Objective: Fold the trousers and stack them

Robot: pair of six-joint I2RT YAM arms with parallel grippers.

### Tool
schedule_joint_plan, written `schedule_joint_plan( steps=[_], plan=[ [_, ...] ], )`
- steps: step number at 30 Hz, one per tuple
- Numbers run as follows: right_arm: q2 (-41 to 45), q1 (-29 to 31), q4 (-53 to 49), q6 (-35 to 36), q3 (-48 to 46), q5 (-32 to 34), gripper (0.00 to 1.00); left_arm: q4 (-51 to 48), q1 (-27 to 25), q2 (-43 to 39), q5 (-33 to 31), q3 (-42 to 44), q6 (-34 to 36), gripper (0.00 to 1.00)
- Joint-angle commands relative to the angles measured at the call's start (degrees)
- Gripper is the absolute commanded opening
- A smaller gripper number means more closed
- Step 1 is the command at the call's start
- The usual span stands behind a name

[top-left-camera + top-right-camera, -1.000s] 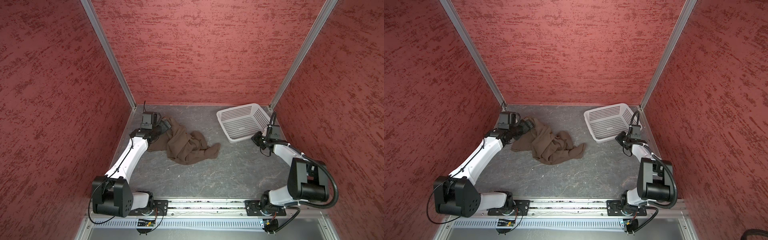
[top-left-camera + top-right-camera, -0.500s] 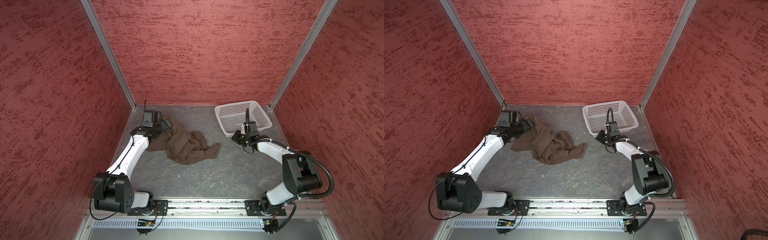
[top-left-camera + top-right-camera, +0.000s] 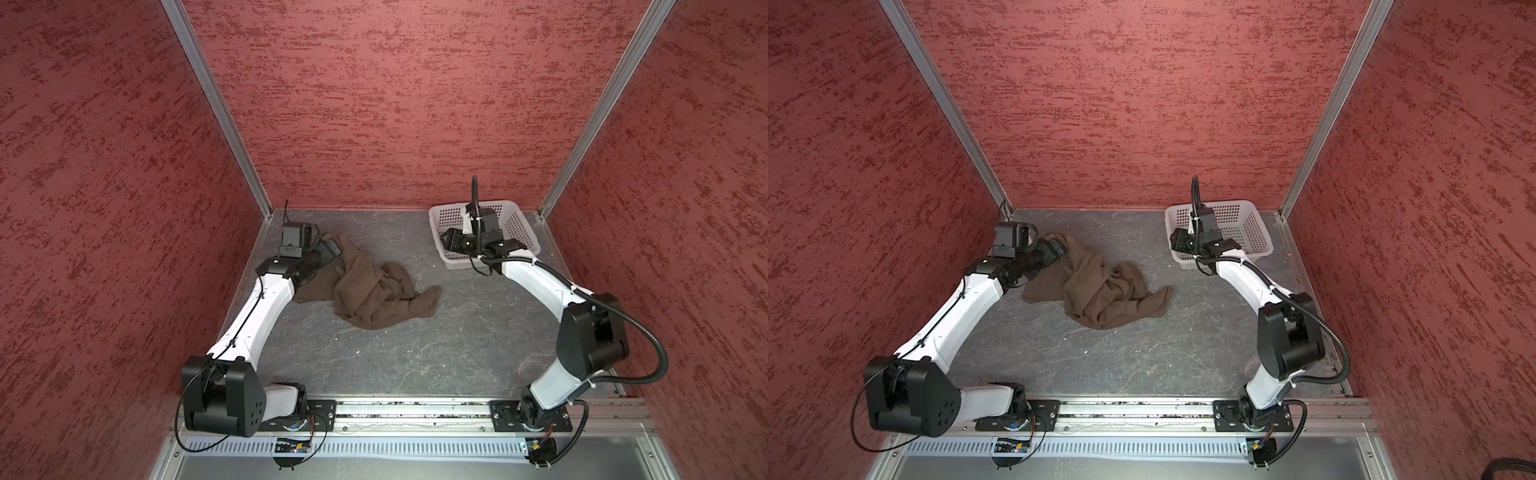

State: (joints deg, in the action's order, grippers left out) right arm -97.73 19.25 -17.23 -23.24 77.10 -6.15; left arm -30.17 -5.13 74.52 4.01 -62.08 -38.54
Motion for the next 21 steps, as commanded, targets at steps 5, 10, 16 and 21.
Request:
schedule_joint_plan(
  steps=[5,10,16,21],
  plan=[
    [-12.04,4.59,-8.19,7.21,11.4,11.65,0.76,1.05,1.34,-1.75,1.09,0.56,0.66,0.96],
    [-17.7,4.84,-8.07,6.74,14.29,13.92,0.76,1.34,1.69,-0.88,1.58,0.36,0.67,0.96],
    [-21.75,4.11,-7.11,4.43,15.84,20.78,0.7,0.91,2.29,0.59,1.88,-0.15,0.66,0.95],
    [-22.28,1.5,-5.23,2.73,14.46,24.51,0.69,-0.61,1.52,-0.75,0.48,-2.08,1.8,0.96]
  ],
)
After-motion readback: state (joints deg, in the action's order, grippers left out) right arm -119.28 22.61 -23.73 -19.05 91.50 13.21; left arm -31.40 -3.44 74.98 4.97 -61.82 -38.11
